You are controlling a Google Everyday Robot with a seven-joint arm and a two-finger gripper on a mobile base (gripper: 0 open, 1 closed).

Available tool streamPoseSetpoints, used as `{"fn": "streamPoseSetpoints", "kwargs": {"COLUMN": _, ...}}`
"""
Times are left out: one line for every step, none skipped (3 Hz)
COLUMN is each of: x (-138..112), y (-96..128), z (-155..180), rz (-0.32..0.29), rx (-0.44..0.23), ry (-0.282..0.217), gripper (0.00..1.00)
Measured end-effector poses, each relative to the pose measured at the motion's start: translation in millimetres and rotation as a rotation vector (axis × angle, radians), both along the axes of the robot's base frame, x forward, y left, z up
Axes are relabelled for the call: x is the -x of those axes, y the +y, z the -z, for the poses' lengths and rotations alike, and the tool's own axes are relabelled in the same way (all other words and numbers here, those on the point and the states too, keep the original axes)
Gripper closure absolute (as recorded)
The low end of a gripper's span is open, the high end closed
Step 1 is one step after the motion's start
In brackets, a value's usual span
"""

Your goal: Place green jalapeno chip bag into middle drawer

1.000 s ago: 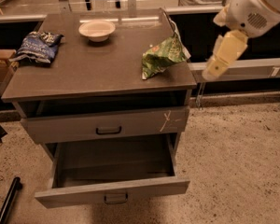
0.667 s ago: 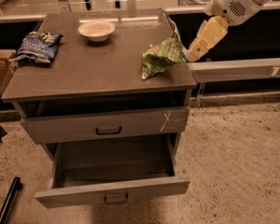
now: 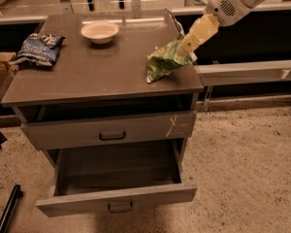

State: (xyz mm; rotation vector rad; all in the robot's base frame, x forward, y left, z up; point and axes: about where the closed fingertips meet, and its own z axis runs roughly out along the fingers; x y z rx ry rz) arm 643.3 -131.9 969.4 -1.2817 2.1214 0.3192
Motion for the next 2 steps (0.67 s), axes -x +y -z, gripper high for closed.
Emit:
{"fn": "streamPoseSetpoints", "kwargs": {"x": -1, "y": 6, "z": 17, "rz": 0.045, "rx": -0.039, "ry": 0.060, "gripper": 0.00}}
{"fn": "streamPoseSetpoints", "kwargs": {"x": -3, "y": 12, "z": 38, "rz": 0.082, "rx": -0.092, "ry": 0.092, "gripper": 0.18}}
